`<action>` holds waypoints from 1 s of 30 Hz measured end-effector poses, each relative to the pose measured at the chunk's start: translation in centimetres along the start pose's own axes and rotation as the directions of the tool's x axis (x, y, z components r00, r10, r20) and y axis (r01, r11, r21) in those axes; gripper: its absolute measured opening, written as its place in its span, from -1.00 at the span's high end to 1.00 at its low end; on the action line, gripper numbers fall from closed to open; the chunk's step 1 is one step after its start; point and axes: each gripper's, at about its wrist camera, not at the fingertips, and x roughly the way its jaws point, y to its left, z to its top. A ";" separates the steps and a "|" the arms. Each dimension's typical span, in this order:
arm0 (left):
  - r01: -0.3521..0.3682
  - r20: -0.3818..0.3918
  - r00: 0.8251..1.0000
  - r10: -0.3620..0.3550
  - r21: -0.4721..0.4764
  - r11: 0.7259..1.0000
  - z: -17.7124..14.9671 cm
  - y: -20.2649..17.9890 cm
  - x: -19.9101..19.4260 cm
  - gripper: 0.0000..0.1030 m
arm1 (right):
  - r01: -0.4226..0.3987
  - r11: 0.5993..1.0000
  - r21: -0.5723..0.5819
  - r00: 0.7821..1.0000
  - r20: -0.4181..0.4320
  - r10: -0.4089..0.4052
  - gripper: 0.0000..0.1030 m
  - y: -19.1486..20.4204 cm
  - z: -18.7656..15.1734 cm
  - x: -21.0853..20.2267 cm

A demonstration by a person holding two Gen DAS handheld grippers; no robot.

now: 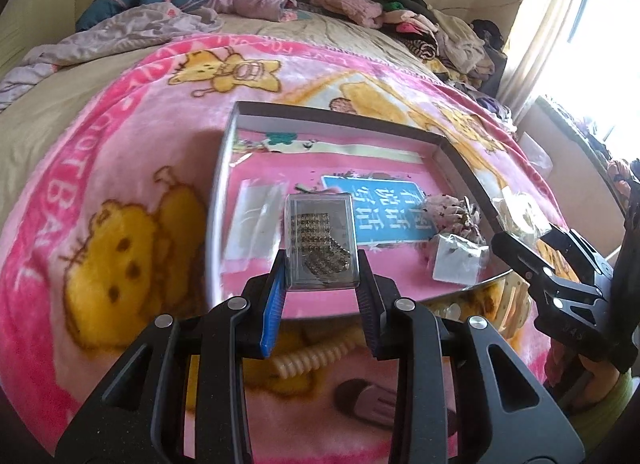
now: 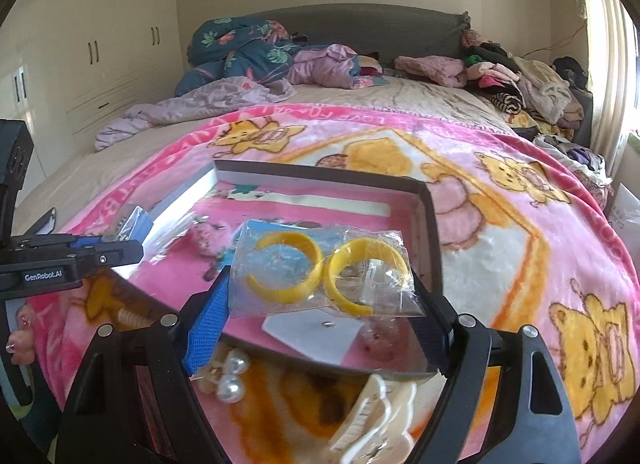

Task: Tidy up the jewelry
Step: 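Carry the stud case and bangle bag into the grey box while both tools open to release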

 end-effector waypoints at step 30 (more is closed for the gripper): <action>0.003 -0.083 0.997 0.004 0.089 0.996 0.4 -2.8 7.0 0.47 | 0.045 0.999 -0.017 0.993 -0.109 -0.047 -0.53 -4.4 2.0 6.6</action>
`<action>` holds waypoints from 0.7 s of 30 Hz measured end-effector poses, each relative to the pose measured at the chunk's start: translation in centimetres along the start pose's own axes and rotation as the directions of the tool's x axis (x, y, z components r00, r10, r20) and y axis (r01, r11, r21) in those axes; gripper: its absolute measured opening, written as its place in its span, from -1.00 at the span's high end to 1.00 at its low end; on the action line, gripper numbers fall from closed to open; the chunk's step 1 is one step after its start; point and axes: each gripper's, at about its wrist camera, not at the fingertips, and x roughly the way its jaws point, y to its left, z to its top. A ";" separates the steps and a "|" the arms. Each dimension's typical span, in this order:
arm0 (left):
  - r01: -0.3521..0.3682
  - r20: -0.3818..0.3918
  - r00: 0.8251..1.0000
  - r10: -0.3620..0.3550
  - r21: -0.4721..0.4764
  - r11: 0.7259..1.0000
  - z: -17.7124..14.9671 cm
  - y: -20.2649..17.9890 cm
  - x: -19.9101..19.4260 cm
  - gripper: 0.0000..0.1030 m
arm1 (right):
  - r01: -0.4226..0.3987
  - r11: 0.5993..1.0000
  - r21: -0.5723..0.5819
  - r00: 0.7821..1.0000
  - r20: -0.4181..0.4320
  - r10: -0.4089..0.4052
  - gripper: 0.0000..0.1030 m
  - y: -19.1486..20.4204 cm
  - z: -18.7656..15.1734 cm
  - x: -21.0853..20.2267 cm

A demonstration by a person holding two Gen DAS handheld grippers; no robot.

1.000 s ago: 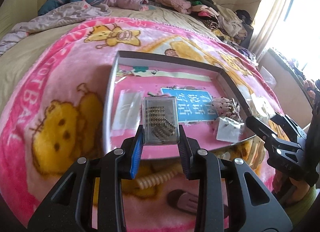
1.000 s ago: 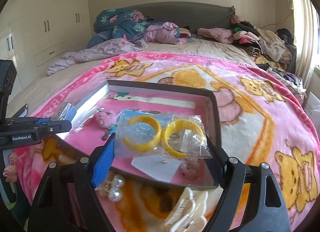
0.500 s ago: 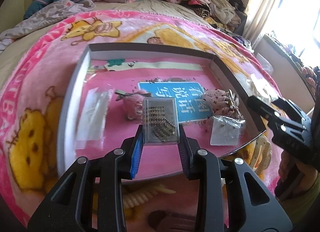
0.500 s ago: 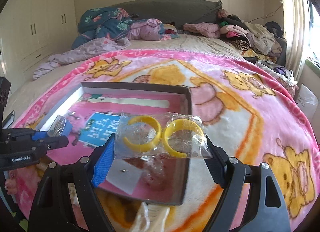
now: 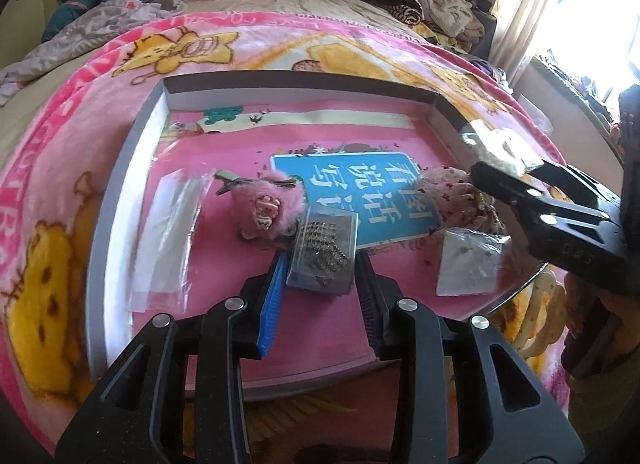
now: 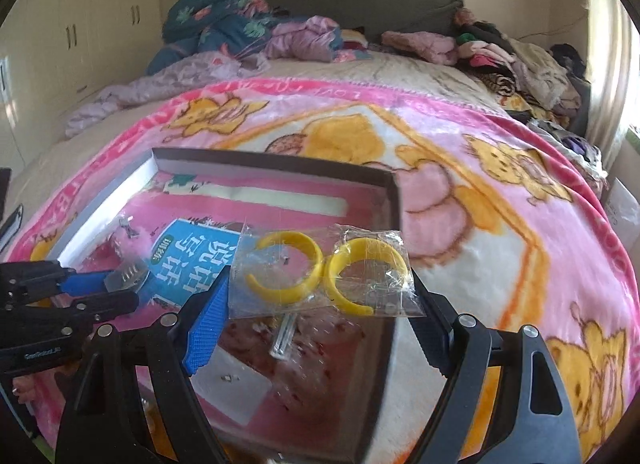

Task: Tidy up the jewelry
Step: 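Carry the stud case and bangle bag into the grey box while both tools open to release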

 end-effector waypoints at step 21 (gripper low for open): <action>-0.012 0.026 1.000 0.013 -0.036 0.999 -0.6 1.4 -2.5 0.31 | -0.053 0.994 -0.097 0.998 -0.044 0.049 -0.70 3.4 0.2 -0.5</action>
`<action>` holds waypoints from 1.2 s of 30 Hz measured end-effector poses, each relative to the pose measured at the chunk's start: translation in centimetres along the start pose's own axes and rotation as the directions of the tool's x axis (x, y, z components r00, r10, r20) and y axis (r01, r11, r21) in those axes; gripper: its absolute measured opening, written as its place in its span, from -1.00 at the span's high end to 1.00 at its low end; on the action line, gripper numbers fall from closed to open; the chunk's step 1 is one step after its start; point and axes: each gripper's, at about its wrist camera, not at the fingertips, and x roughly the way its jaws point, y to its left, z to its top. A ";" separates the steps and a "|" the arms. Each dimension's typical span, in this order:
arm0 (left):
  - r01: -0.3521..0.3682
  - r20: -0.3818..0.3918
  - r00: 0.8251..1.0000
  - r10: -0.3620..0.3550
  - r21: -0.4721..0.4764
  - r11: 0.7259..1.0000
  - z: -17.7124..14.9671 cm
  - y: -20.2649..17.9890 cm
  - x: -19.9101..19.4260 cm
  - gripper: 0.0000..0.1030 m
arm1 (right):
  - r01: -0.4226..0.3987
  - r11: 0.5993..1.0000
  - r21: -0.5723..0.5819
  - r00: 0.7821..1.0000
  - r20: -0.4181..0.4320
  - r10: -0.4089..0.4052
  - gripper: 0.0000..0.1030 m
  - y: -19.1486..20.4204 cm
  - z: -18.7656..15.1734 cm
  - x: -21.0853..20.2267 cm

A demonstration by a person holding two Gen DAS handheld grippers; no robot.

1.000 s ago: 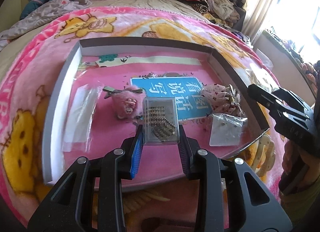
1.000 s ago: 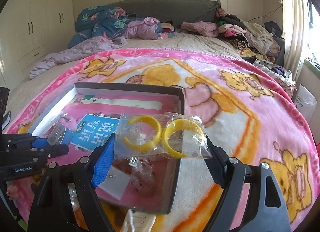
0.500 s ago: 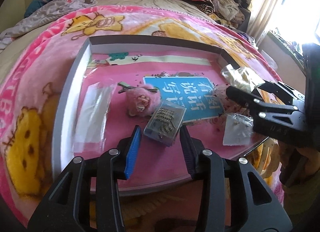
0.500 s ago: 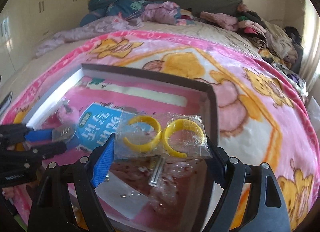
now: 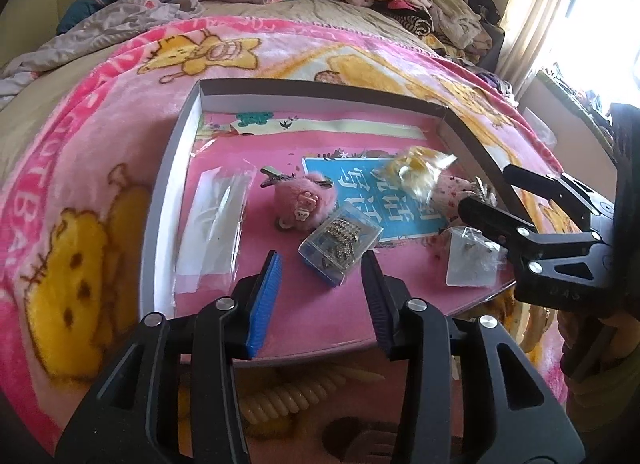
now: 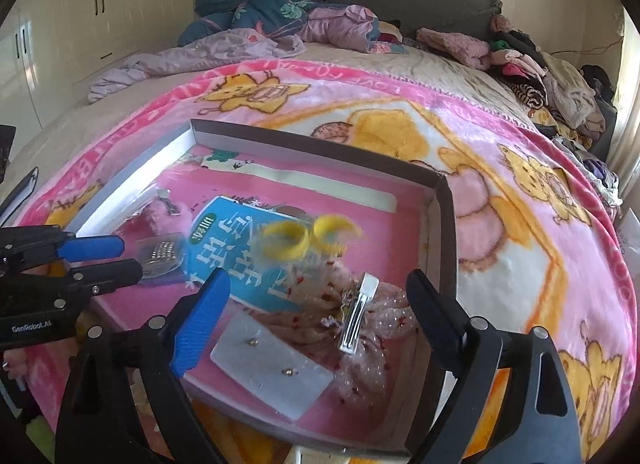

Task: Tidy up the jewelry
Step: 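Carry the stud case and bangle bag into the grey box while both tools open to release, then withdraw both tools from the box toward the remaining clips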

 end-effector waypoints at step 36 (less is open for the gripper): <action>-0.021 0.104 0.994 0.028 -0.069 0.997 -2.4 1.5 -7.8 -0.58 | 0.022 0.990 0.141 0.989 0.143 -0.042 -0.83 -0.1 -3.8 -10.6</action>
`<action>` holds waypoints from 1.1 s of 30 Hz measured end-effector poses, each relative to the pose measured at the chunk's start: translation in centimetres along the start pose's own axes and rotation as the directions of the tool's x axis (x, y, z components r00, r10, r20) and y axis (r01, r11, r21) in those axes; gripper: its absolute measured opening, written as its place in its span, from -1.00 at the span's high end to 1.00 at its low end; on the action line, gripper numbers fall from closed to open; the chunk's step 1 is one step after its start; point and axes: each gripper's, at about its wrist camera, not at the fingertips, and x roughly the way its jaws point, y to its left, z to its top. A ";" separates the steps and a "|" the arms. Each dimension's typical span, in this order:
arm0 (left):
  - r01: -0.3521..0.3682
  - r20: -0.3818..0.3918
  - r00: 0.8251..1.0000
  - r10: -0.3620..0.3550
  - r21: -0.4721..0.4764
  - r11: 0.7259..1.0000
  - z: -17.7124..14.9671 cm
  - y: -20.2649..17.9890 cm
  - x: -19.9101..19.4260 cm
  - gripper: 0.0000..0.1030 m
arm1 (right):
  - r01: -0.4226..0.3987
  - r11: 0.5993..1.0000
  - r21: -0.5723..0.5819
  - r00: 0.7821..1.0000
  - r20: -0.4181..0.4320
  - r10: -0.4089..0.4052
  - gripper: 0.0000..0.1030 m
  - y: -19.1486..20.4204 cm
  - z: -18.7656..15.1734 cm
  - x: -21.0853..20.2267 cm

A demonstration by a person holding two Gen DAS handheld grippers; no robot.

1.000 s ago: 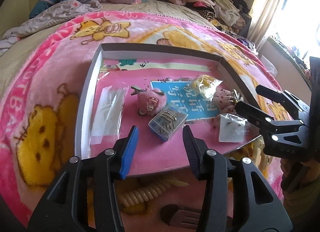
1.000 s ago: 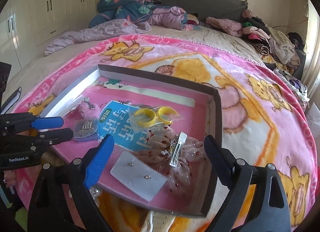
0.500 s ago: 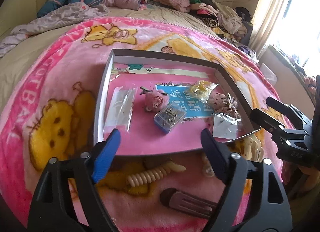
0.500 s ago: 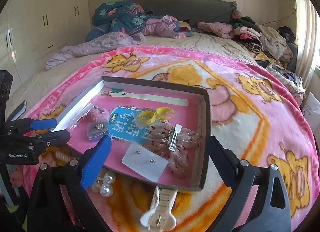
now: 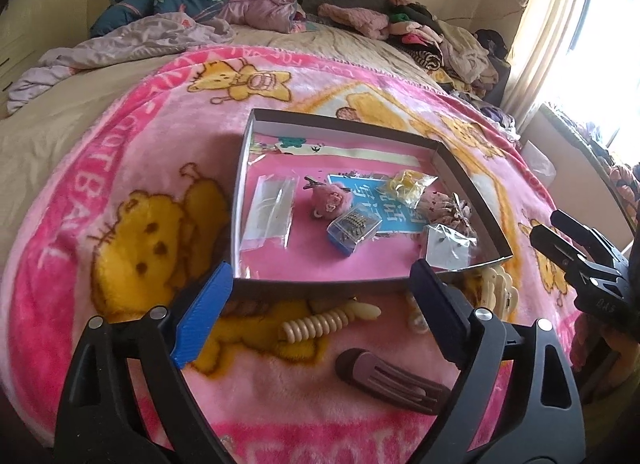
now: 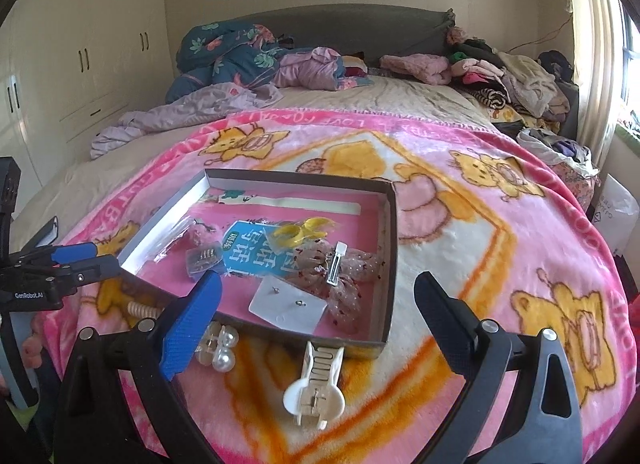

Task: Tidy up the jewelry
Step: 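Withdraw both tools from the box toward the remaining clips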

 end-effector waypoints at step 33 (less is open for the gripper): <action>-0.022 -0.029 0.999 0.022 -0.009 1.000 -5.1 0.8 -2.8 -0.58 | -0.029 0.999 -0.017 0.998 -0.065 0.028 -0.83 1.5 -4.8 -2.5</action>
